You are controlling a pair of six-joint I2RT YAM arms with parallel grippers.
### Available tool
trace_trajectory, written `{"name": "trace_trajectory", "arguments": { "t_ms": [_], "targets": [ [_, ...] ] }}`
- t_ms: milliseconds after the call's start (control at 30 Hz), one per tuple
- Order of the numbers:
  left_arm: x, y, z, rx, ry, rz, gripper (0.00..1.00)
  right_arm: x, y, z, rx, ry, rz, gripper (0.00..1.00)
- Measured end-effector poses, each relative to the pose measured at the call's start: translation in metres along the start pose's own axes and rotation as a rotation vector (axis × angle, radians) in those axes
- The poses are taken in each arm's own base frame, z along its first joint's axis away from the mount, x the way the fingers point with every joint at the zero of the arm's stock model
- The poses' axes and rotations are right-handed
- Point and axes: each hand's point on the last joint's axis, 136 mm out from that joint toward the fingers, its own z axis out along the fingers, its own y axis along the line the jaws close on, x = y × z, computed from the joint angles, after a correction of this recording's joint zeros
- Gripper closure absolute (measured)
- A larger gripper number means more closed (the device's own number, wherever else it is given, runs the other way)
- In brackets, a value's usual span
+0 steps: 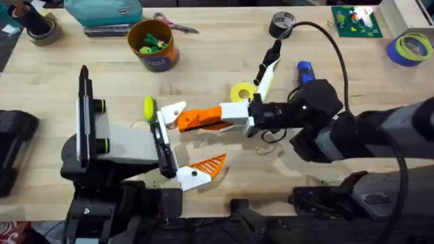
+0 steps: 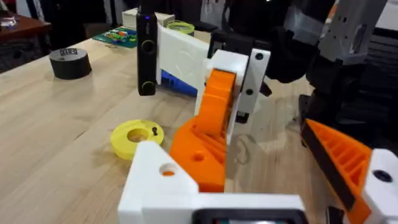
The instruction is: Pick up the gripper from the table and insert it into the empty holder that is missing its gripper. Then pick up a screw, insert it into the mounting hole, and use the screwdriver to tighten it. Finally, clean up the table by picking up the vegetable and placing it into the bucket.
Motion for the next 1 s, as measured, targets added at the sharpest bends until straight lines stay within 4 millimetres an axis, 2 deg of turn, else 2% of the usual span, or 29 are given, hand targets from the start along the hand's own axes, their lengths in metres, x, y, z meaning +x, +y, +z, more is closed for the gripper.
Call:
{"name": "trace_trajectory", "arguments": {
  "t_ms": [400,1000],
  "targets": [
    [0.000,0.000,0.000,0.000,0.000,0.003,0.015,-0.014,-0.004,0.010,0.001,0.001,-0.002,0.992],
    [0.000,0.000,0.000,0.000,0.000,0.003,0.015,-0.014,-0.004,0.011,0.001,0.003,-0.003,0.992]
  ]
}}
